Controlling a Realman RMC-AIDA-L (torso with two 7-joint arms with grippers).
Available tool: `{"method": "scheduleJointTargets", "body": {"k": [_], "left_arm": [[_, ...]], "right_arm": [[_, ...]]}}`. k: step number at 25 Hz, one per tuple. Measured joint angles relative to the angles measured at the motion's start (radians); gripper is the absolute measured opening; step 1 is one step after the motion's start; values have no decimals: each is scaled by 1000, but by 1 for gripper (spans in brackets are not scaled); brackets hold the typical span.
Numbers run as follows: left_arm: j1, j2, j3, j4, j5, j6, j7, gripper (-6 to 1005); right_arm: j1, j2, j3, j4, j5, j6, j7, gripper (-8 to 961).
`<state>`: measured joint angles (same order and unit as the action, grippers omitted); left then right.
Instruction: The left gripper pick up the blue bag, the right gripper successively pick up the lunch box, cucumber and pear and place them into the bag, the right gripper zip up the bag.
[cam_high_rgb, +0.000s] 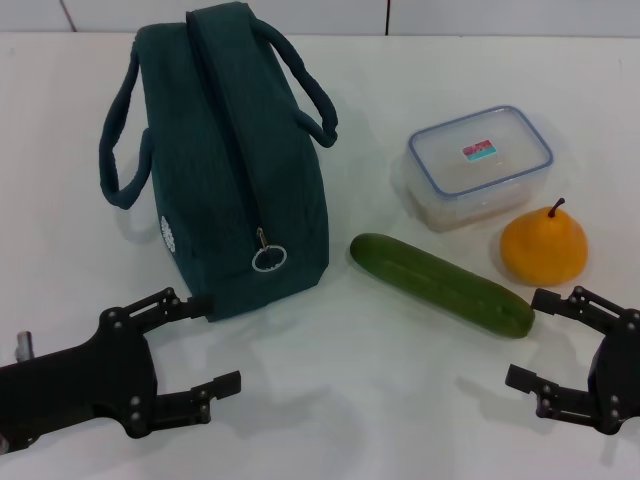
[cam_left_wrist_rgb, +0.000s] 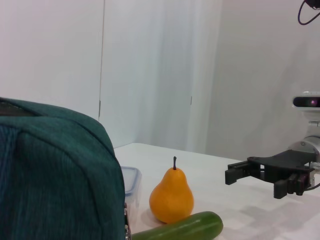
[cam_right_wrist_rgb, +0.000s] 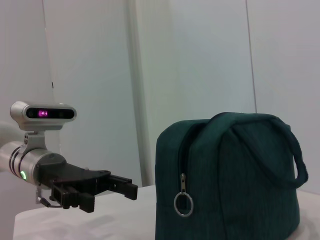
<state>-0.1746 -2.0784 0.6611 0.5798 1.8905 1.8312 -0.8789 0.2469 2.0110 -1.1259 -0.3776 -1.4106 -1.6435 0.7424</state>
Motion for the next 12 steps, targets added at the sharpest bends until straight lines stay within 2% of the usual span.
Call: {"method": "scheduleJointTargets", "body": {"k": [12], "left_arm": [[3, 0, -1, 0, -8, 3, -36, 861]], "right_arm": [[0, 0, 4, 0, 0, 0, 0, 861]]}}
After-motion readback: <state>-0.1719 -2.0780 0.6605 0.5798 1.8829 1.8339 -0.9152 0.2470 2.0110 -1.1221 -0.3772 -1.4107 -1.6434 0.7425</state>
